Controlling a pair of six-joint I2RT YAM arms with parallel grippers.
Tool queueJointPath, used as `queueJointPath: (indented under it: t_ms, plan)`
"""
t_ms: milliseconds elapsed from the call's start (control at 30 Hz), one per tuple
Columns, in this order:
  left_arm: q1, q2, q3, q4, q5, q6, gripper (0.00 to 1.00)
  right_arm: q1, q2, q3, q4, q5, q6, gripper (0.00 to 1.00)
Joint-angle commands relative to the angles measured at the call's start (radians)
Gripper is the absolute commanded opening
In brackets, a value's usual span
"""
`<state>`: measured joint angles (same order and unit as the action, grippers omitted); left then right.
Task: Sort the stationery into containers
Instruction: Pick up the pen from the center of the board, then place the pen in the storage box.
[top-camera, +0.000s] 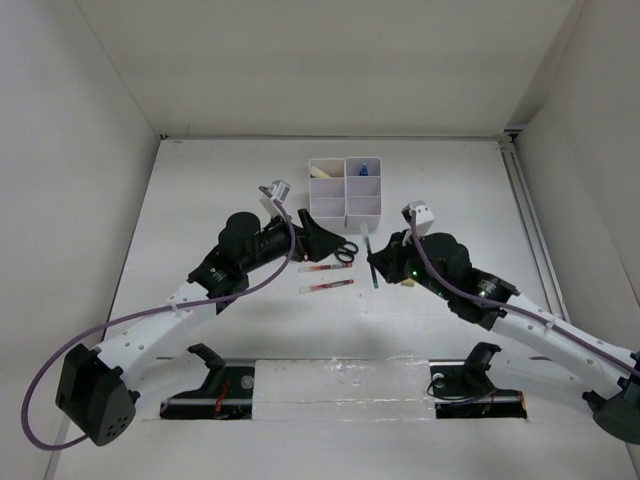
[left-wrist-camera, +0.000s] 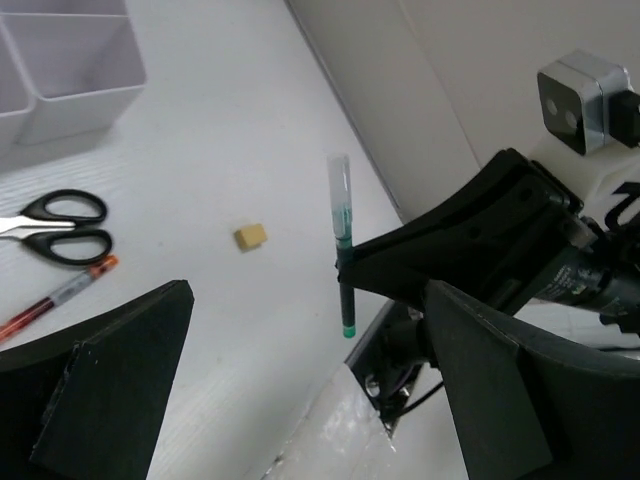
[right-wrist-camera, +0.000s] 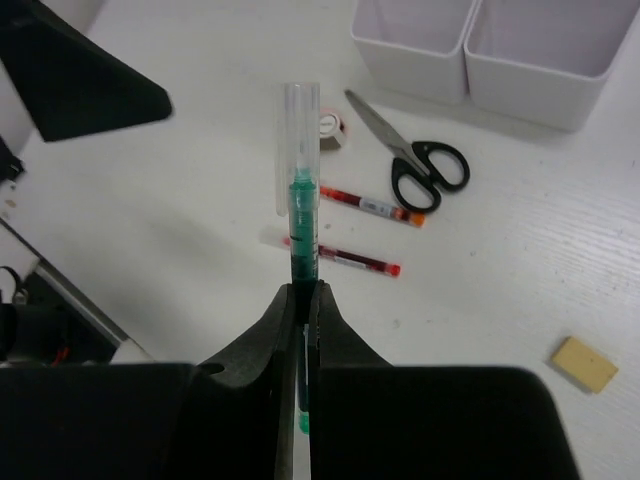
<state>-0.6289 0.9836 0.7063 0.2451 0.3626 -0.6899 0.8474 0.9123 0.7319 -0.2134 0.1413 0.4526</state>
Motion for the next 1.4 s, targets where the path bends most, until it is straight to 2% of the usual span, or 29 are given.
queueJointPath:
  t_ms: [0, 167, 333, 700, 800, 833, 867, 967, 1000, 1033, 1100, 1133, 1167, 1267, 1300, 1367]
  plan:
    - [-0.034, 0.01, 0.007, 0.255, 0.11, -0.048, 1.0, 0.004, -0.029, 0.02, 0.086, -0.034, -0.002, 0.0]
    - [-0.066, 0.093, 0.041, 0.332, 0.136, -0.068, 1.0, 0.004, -0.029, 0.055, 0.121, -0.084, -0.002, 0.0]
    - [-0.077, 0.136, 0.061, 0.341, 0.136, -0.068, 0.98, 0.004, -0.029, 0.055, 0.144, -0.109, -0.002, 0.0]
    - [-0.077, 0.188, 0.042, 0.384, 0.107, -0.045, 0.73, 0.004, -0.018, 0.034, 0.223, -0.215, -0.002, 0.0]
    - [-0.077, 0.216, 0.042, 0.395, 0.107, -0.034, 0.56, 0.004, -0.007, 0.034, 0.238, -0.241, -0.002, 0.0]
    - [-0.077, 0.23, 0.042, 0.395, 0.107, -0.034, 0.48, 0.004, -0.007, 0.024, 0.249, -0.25, -0.002, 0.0]
    - [-0.077, 0.242, 0.042, 0.404, 0.107, -0.034, 0.35, 0.004, -0.007, 0.024, 0.249, -0.25, 0.007, 0.0]
    - [-0.077, 0.254, 0.051, 0.413, 0.119, -0.034, 0.18, 0.004, -0.007, 0.024, 0.249, -0.232, 0.008, 0.0]
    - [-0.077, 0.265, 0.051, 0.413, 0.128, -0.034, 0.04, 0.004, -0.007, 0.024, 0.249, -0.232, 0.008, 0.0]
    - [-0.077, 0.265, 0.051, 0.413, 0.128, -0.034, 0.0, 0.004, -0.007, 0.024, 0.249, -0.232, 0.008, 0.02]
    - [-0.077, 0.265, 0.062, 0.413, 0.128, -0.025, 0.0, 0.004, -0.007, 0.015, 0.249, -0.223, 0.008, 0.35]
    - [-0.077, 0.265, 0.085, 0.389, 0.128, -0.016, 0.0, 0.004, -0.007, 0.015, 0.249, -0.21, 0.008, 0.61]
    - [-0.077, 0.265, 0.097, 0.372, 0.101, 0.027, 0.0, 0.004, -0.018, 0.006, 0.249, -0.201, 0.008, 0.99]
    - [-0.077, 0.276, 0.162, 0.265, 0.001, 0.101, 0.0, 0.004, -0.065, -0.003, 0.189, -0.094, 0.02, 1.0]
    - [-0.077, 0.288, 0.185, 0.229, -0.086, 0.152, 0.0, 0.004, -0.079, -0.003, 0.134, -0.06, 0.03, 1.0]
    - [-0.077, 0.322, 0.246, 0.156, -0.167, 0.196, 0.0, 0.004, -0.127, -0.003, 0.088, 0.01, 0.031, 1.0]
